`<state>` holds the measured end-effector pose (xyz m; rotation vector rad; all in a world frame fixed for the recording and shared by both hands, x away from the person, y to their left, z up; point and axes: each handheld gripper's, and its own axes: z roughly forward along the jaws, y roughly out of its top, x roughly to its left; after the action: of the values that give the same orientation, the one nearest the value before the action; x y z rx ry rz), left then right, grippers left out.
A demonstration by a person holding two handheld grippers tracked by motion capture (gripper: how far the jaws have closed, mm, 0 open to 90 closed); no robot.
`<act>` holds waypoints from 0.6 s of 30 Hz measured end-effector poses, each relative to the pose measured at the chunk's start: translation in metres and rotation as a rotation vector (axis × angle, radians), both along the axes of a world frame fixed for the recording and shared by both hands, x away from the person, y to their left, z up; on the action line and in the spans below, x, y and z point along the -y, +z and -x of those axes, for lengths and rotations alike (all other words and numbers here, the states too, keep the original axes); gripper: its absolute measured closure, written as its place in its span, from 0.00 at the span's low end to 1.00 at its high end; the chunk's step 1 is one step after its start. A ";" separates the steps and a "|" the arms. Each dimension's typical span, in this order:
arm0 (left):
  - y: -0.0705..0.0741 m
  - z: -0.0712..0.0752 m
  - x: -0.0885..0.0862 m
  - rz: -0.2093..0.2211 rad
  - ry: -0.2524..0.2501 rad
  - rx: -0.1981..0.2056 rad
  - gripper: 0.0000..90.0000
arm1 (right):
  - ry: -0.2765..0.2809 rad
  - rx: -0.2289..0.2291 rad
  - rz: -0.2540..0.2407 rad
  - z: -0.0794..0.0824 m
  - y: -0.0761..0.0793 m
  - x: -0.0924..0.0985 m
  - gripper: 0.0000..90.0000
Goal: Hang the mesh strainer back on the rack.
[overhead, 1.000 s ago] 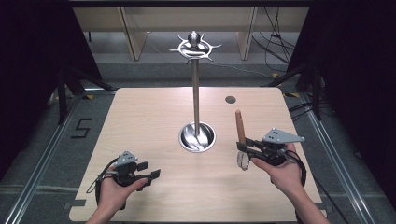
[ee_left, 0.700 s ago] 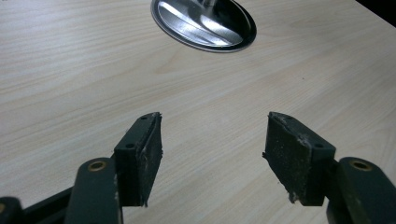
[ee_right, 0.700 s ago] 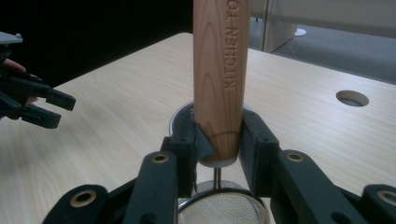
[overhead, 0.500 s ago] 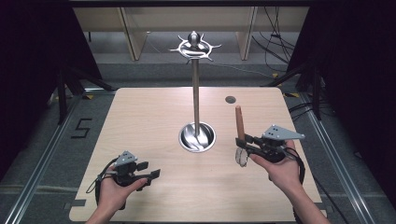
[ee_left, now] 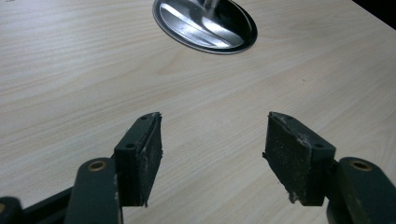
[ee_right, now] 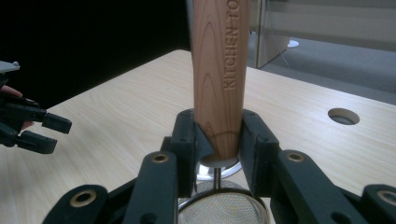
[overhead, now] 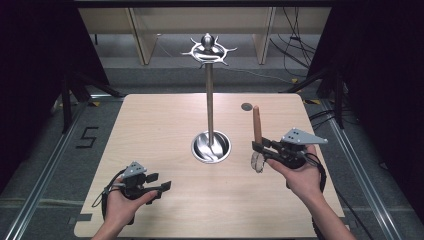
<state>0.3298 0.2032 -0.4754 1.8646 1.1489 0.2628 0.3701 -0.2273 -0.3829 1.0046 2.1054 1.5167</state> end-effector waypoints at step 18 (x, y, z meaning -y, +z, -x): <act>0.000 0.000 0.000 -0.002 0.001 0.000 0.40 | -0.001 0.016 -0.007 -0.007 0.008 -0.004 0.78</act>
<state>0.3297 0.2031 -0.4756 1.8661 1.1500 0.2642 0.3774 -0.2230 -0.3751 0.9930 2.0898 1.5275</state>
